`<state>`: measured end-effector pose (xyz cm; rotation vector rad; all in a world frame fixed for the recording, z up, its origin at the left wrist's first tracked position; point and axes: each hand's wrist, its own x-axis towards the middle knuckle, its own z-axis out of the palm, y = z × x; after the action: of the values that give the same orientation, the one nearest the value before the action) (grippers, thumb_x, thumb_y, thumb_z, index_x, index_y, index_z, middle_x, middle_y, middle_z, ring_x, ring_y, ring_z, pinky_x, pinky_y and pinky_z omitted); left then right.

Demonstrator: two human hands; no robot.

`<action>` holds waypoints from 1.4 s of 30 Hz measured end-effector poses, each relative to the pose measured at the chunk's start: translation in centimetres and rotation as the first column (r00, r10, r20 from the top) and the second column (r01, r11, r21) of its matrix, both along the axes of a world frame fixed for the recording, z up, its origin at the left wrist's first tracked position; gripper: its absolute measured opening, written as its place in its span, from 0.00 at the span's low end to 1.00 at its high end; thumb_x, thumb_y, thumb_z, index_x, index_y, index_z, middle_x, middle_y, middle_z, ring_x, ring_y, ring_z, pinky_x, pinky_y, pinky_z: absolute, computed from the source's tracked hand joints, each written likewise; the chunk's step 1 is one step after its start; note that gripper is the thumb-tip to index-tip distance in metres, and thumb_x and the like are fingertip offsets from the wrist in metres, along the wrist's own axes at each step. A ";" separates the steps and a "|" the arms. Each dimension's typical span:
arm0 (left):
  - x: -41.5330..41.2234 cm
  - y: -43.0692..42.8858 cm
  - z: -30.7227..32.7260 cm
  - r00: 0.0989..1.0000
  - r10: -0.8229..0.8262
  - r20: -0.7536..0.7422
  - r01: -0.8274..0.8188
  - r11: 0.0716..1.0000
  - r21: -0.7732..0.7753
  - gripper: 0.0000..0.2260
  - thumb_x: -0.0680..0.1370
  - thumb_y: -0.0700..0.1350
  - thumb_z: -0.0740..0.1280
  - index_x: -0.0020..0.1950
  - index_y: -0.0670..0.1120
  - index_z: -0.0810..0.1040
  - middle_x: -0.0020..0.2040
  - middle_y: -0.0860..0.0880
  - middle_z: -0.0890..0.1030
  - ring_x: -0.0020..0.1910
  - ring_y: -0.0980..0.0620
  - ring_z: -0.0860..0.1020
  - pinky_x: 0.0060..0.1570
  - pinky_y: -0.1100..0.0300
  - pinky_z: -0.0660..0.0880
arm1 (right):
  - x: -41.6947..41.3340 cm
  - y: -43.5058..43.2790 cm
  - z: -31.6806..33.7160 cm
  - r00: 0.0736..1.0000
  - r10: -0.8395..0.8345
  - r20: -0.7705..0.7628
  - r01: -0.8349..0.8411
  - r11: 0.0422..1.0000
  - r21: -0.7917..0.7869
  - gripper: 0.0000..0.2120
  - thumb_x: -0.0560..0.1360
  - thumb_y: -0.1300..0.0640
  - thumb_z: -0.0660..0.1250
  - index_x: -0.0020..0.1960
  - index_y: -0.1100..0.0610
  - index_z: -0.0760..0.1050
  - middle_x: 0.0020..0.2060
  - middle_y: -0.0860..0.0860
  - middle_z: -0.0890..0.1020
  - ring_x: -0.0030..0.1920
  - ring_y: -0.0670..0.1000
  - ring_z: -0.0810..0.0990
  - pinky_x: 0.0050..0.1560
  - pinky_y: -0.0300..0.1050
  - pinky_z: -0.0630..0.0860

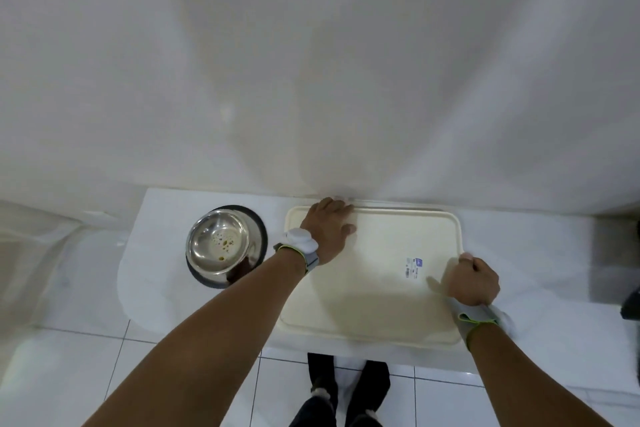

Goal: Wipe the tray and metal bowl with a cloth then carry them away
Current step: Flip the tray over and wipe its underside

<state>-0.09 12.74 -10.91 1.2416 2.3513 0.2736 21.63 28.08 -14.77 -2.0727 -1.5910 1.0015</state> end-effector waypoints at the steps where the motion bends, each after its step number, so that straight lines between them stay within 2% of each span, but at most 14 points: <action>1: 0.4 -0.6 0.3 1.000 0.006 -0.026 -0.006 1.000 0.023 0.22 0.81 0.50 0.60 0.73 0.46 0.68 0.73 0.45 0.67 0.74 0.43 0.60 0.71 0.51 0.57 | -0.1 0.1 0.1 1.000 0.006 0.008 -0.006 1.000 -0.007 0.15 0.77 0.58 0.59 0.41 0.68 0.78 0.39 0.67 0.81 0.43 0.66 0.78 0.41 0.48 0.68; 5: 2.2 -5.0 2.4 0.964 0.121 -0.238 -0.097 0.989 0.110 0.18 0.76 0.46 0.63 0.66 0.46 0.75 0.66 0.42 0.72 0.66 0.40 0.69 0.58 0.45 0.71 | -0.5 0.0 0.8 0.998 0.038 0.048 -0.036 0.999 -0.037 0.13 0.76 0.60 0.60 0.47 0.67 0.80 0.45 0.67 0.82 0.47 0.67 0.78 0.47 0.51 0.73; 10: 3.9 -10.9 4.1 0.935 0.189 -0.301 -0.276 0.920 -0.279 0.22 0.69 0.45 0.61 0.64 0.47 0.70 0.62 0.43 0.69 0.59 0.41 0.69 0.56 0.48 0.70 | -0.1 -0.8 1.7 0.989 0.126 0.083 -0.116 0.987 -0.113 0.15 0.77 0.56 0.58 0.55 0.58 0.81 0.53 0.62 0.82 0.53 0.66 0.78 0.55 0.54 0.75; 15: 4.8 -13.9 2.6 0.909 0.255 -0.331 -0.363 0.874 -0.324 0.22 0.61 0.46 0.61 0.55 0.47 0.72 0.56 0.44 0.71 0.52 0.42 0.70 0.49 0.49 0.72 | 0.1 -1.4 2.3 0.986 0.154 0.069 -0.144 0.982 -0.125 0.20 0.75 0.51 0.54 0.56 0.57 0.80 0.55 0.61 0.81 0.54 0.65 0.78 0.57 0.54 0.74; 19: 4.9 -15.1 0.1 0.897 0.300 -0.325 -0.388 0.887 -0.252 0.21 0.61 0.40 0.67 0.54 0.42 0.75 0.50 0.42 0.73 0.46 0.41 0.73 0.38 0.51 0.76 | 0.4 -1.2 2.5 0.979 0.190 0.071 -0.176 0.970 -0.165 0.17 0.77 0.54 0.55 0.58 0.56 0.79 0.59 0.59 0.80 0.57 0.65 0.76 0.60 0.53 0.71; 23: 4.2 -15.6 -1.0 0.892 0.398 -0.215 -0.424 0.902 -0.088 0.16 0.68 0.35 0.70 0.55 0.39 0.78 0.51 0.41 0.76 0.49 0.40 0.76 0.35 0.50 0.79 | 0.4 -1.2 2.5 0.974 0.213 0.075 -0.197 0.964 -0.181 0.18 0.77 0.53 0.54 0.59 0.55 0.78 0.60 0.58 0.80 0.58 0.65 0.76 0.61 0.54 0.71; 28: 2.8 -12.6 1.2 0.876 0.468 -0.120 -0.442 0.876 0.193 0.09 0.70 0.30 0.66 0.49 0.37 0.79 0.47 0.40 0.77 0.46 0.41 0.76 0.40 0.51 0.78 | 0.6 -1.3 2.1 0.975 0.215 0.054 -0.204 0.965 -0.168 0.17 0.77 0.52 0.54 0.57 0.55 0.78 0.57 0.58 0.81 0.56 0.64 0.76 0.59 0.53 0.71; 30: 2.1 -10.6 1.8 0.886 0.456 -0.089 -0.410 0.857 0.311 0.09 0.73 0.31 0.66 0.52 0.36 0.80 0.48 0.40 0.78 0.47 0.42 0.76 0.45 0.53 0.77 | 0.5 -1.3 2.0 0.979 0.195 0.057 -0.185 0.972 -0.144 0.16 0.78 0.53 0.55 0.57 0.56 0.79 0.56 0.59 0.81 0.55 0.65 0.76 0.58 0.52 0.71; 32: 1.2 -8.5 1.3 0.894 0.441 -0.081 -0.388 0.851 0.355 0.11 0.76 0.34 0.65 0.57 0.37 0.79 0.52 0.41 0.79 0.51 0.43 0.76 0.50 0.55 0.75 | 0.4 -1.3 1.9 0.978 0.195 0.071 -0.185 0.974 -0.127 0.16 0.79 0.54 0.55 0.56 0.57 0.79 0.56 0.61 0.81 0.55 0.65 0.76 0.56 0.51 0.71; 35: 0.4 -6.0 -0.2 0.892 0.451 -0.002 -0.430 0.851 0.302 0.12 0.77 0.37 0.64 0.60 0.38 0.78 0.57 0.41 0.79 0.58 0.43 0.75 0.60 0.53 0.73 | 0.3 -1.2 1.8 0.974 0.210 0.079 -0.198 0.970 -0.142 0.16 0.79 0.53 0.55 0.57 0.56 0.79 0.56 0.61 0.80 0.55 0.65 0.76 0.56 0.51 0.71; 37: 1.1 -4.9 -1.3 0.930 0.365 -0.044 -0.337 0.895 0.293 0.09 0.75 0.34 0.64 0.54 0.36 0.80 0.52 0.40 0.81 0.54 0.40 0.76 0.57 0.50 0.75 | 0.2 -1.1 1.7 0.975 0.203 0.095 -0.188 0.972 -0.144 0.16 0.79 0.54 0.55 0.57 0.56 0.79 0.56 0.60 0.81 0.55 0.65 0.76 0.55 0.51 0.71; 39: 2.7 -4.6 -1.9 0.977 0.176 -0.122 -0.129 0.938 0.322 0.09 0.75 0.34 0.62 0.48 0.36 0.80 0.47 0.39 0.81 0.48 0.39 0.77 0.53 0.50 0.75 | 0.0 -1.2 1.7 0.977 0.177 0.120 -0.161 0.978 -0.131 0.16 0.78 0.55 0.55 0.56 0.55 0.79 0.55 0.60 0.81 0.54 0.65 0.77 0.55 0.52 0.72; 41: 4.0 -5.3 -2.3 0.974 -0.052 -0.220 0.118 0.947 0.300 0.12 0.75 0.36 0.59 0.51 0.36 0.80 0.50 0.40 0.81 0.49 0.40 0.76 0.51 0.50 0.76 | -0.2 -1.2 1.6 0.980 0.156 0.122 -0.143 0.983 -0.115 0.16 0.77 0.56 0.56 0.55 0.56 0.80 0.54 0.60 0.82 0.53 0.65 0.77 0.54 0.52 0.72; 42: 3.7 -5.9 -2.2 0.959 -0.089 -0.269 0.165 0.948 0.274 0.13 0.74 0.37 0.60 0.53 0.38 0.81 0.52 0.40 0.80 0.50 0.40 0.75 0.50 0.50 0.75 | -0.2 -1.3 1.6 0.981 0.153 0.119 -0.140 0.984 -0.109 0.16 0.77 0.56 0.56 0.55 0.56 0.80 0.54 0.61 0.82 0.53 0.65 0.77 0.54 0.52 0.72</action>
<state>3.65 6.88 -13.14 1.6512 2.4942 0.4604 21.44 26.82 -13.17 -2.1499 -1.8151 1.0356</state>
